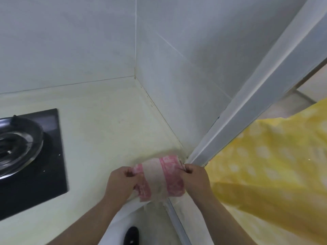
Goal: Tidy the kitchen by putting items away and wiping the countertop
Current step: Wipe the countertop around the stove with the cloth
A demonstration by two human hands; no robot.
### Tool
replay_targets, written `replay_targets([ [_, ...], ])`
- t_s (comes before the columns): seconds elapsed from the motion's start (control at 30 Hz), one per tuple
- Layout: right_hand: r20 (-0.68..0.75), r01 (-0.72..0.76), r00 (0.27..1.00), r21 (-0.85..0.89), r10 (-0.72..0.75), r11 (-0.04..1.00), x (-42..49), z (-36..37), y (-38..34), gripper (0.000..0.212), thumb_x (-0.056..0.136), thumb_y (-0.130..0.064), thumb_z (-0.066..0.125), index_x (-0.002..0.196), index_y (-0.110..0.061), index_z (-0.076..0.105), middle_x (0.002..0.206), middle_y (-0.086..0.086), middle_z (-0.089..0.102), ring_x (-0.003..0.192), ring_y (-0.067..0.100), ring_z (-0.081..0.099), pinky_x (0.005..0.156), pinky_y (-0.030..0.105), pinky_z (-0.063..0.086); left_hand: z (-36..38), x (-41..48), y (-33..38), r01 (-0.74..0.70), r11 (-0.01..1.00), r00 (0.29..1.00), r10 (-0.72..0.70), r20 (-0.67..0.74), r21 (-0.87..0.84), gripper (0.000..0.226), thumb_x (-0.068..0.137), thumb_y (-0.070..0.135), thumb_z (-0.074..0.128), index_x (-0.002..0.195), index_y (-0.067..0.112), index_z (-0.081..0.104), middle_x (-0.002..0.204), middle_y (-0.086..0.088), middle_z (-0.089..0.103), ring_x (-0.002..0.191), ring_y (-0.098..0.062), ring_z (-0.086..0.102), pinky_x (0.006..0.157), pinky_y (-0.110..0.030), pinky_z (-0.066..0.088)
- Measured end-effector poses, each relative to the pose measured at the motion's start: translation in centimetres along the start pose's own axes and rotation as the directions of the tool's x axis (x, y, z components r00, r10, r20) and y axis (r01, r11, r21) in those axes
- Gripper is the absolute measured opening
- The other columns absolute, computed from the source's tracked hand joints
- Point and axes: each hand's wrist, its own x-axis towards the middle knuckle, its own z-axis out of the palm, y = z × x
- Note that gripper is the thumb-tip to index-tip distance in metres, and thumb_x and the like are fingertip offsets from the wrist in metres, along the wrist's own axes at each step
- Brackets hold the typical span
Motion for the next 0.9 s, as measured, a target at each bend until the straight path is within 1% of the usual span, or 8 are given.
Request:
replay_targets([
  [0.07, -0.025, -0.024, 0.999, -0.070, 0.023, 0.997, 1.3, 0.0, 0.9, 0.044, 0.085, -0.028, 0.071, 0.051, -0.017, 0.045, 0.044, -0.003, 0.038, 0.042, 0.010, 0.033, 0.046, 0.026, 0.023, 1.5, 0.8, 0.1, -0.009, 0.993, 1.000, 0.012, -0.024, 0.114, 0.023, 0.072, 0.005, 0.075, 0.055, 0.019, 0.070, 0.047, 0.003, 0.064, 0.043, -0.009, 0.058, 0.051, -0.028, 0.051],
  [0.3, -0.054, -0.012, 0.999, -0.294, -0.004, 0.956, 4.8, 0.8, 2.0, 0.031, 0.091, -0.026, 0.059, 0.062, -0.017, 0.055, 0.064, 0.002, 0.056, 0.058, 0.018, 0.051, 0.051, 0.030, 0.036, 5.0, 3.3, -0.5, 0.077, 0.970, 0.983, -0.035, -0.182, 0.231, 0.017, 0.075, 0.021, 0.073, 0.062, 0.012, 0.067, 0.052, -0.001, 0.062, 0.047, -0.014, 0.055, 0.046, -0.024, 0.037],
  [0.4, -0.029, 0.055, 0.997, -0.439, -0.075, 0.897, 5.6, 2.0, 2.1, 0.022, 0.092, -0.030, 0.056, 0.086, -0.014, 0.069, 0.085, 0.011, 0.065, 0.080, 0.030, 0.061, 0.061, 0.030, 0.037, 5.5, 3.6, -1.0, 0.107, 0.947, 0.973, -0.037, -0.226, 0.304, 0.021, 0.076, 0.023, 0.066, 0.060, 0.009, 0.063, 0.053, -0.003, 0.064, 0.052, -0.016, 0.061, 0.046, -0.027, 0.041],
  [0.57, 0.021, 0.009, 1.000, -0.228, -0.005, 0.974, 6.4, 2.8, 2.0, 0.014, 0.098, -0.021, 0.050, 0.089, -0.018, 0.061, 0.085, 0.006, 0.063, 0.087, 0.031, 0.063, 0.067, 0.030, 0.039, 6.6, 3.8, -1.5, 0.081, 0.956, 0.962, 0.000, -0.273, 0.283, 0.015, 0.081, 0.017, 0.060, 0.068, 0.011, 0.061, 0.066, -0.004, 0.068, 0.068, -0.024, 0.064, 0.060, -0.031, 0.046],
  [0.63, 0.078, -0.001, 0.997, -0.056, 0.005, 0.998, 6.4, 2.8, 2.2, 0.017, 0.099, -0.015, 0.048, 0.108, -0.018, 0.062, 0.094, 0.003, 0.062, 0.096, 0.029, 0.064, 0.074, 0.029, 0.041, 6.9, 3.1, -1.7, 0.042, 0.976, 0.962, 0.018, -0.272, 0.213, 0.003, 0.083, 0.015, 0.060, 0.085, 0.017, 0.061, 0.082, 0.001, 0.069, 0.080, -0.023, 0.066, 0.068, -0.031, 0.048],
  [0.7, 0.190, 0.039, 0.981, 0.015, -0.041, 0.999, 6.0, 2.3, 2.7, 0.036, 0.100, -0.012, 0.046, 0.135, -0.018, 0.054, 0.109, 0.000, 0.062, 0.102, 0.023, 0.062, 0.083, 0.028, 0.045, 7.0, 1.8, -2.2, -0.061, 0.983, 0.974, 0.096, -0.205, 0.173, 0.020, 0.081, 0.017, 0.059, 0.098, 0.027, 0.060, 0.091, 0.007, 0.069, 0.084, -0.017, 0.068, 0.074, -0.033, 0.053],
  [0.8, 0.371, 0.254, 0.909, -0.130, -0.191, 0.958, 5.6, 1.2, 4.0, 0.041, 0.097, -0.010, 0.051, 0.137, -0.018, 0.056, 0.112, 0.000, 0.066, 0.097, 0.015, 0.063, 0.085, 0.026, 0.052, 7.1, 0.1, -3.8, -0.215, 0.925, 0.976, 0.209, 0.054, 0.312, 0.020, 0.091, 0.022, 0.055, 0.107, 0.032, 0.062, 0.104, 0.013, 0.064, 0.094, -0.006, 0.063, 0.089, -0.034, 0.053],
  [0.9, 0.456, 0.372, 0.852, -0.185, -0.256, 0.910, 5.7, 1.2, 4.8, 0.039, 0.096, -0.012, 0.056, 0.135, -0.017, 0.057, 0.113, 0.000, 0.064, 0.096, 0.015, 0.063, 0.090, 0.034, 0.054, 7.4, -0.1, -5.7, -0.382, 0.738, 0.923, 0.274, 0.270, 0.556, 0.046, 0.098, 0.026, 0.053, 0.143, 0.030, 0.045, 0.152, 0.015, 0.031, 0.134, -0.002, 0.039, 0.110, -0.010, 0.025],
])
